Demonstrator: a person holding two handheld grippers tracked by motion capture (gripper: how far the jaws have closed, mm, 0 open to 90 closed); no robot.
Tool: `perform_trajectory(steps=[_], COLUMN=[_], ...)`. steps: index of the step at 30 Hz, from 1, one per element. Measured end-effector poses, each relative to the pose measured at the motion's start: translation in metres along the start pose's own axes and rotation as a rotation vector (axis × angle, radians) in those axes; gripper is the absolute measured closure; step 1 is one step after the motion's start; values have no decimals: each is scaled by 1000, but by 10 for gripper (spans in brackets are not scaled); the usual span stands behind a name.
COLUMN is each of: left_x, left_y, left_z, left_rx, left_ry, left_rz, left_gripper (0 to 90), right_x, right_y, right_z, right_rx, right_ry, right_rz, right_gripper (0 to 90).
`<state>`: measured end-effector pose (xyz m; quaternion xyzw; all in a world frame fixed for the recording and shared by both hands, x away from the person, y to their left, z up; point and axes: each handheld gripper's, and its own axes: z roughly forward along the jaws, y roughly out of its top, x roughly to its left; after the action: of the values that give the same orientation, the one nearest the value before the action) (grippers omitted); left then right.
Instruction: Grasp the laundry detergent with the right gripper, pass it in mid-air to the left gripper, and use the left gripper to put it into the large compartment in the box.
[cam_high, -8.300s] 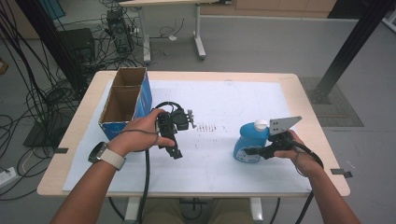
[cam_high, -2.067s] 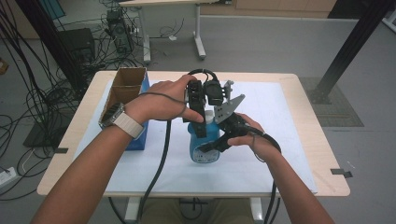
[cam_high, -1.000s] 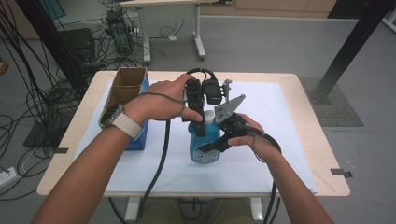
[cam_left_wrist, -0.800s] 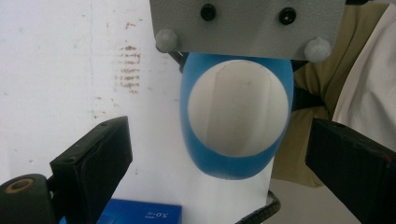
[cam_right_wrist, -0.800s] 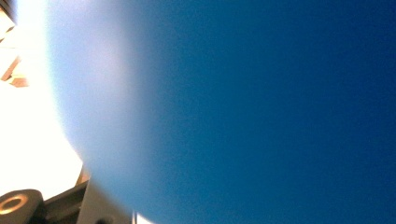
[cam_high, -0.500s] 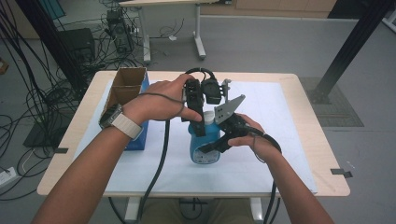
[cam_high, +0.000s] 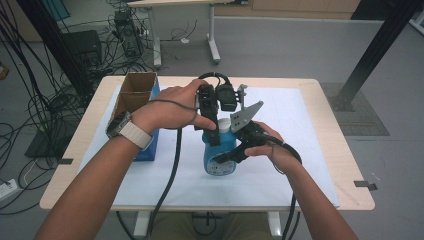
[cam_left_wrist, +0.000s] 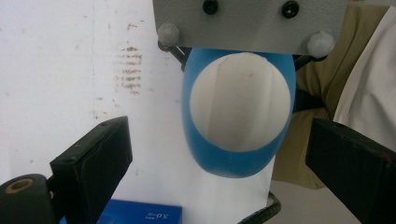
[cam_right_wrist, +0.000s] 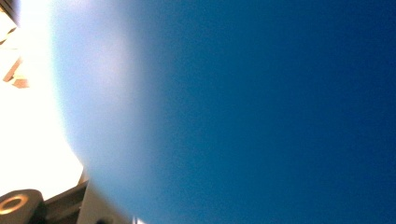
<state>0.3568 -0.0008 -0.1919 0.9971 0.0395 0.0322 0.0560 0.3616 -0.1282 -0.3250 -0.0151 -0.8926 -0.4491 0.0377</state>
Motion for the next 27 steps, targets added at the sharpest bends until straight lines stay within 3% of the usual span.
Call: perform_trajectory(steps=[27], left_x=[-1], left_y=[0], left_z=[0], left_rx=[-7], left_ry=[2], left_rz=[-1], left_gripper=[77], right_x=[0], right_y=[0], right_z=[-1], right_rx=[-7], right_ry=[0], right_rz=[0], right_gripper=[437])
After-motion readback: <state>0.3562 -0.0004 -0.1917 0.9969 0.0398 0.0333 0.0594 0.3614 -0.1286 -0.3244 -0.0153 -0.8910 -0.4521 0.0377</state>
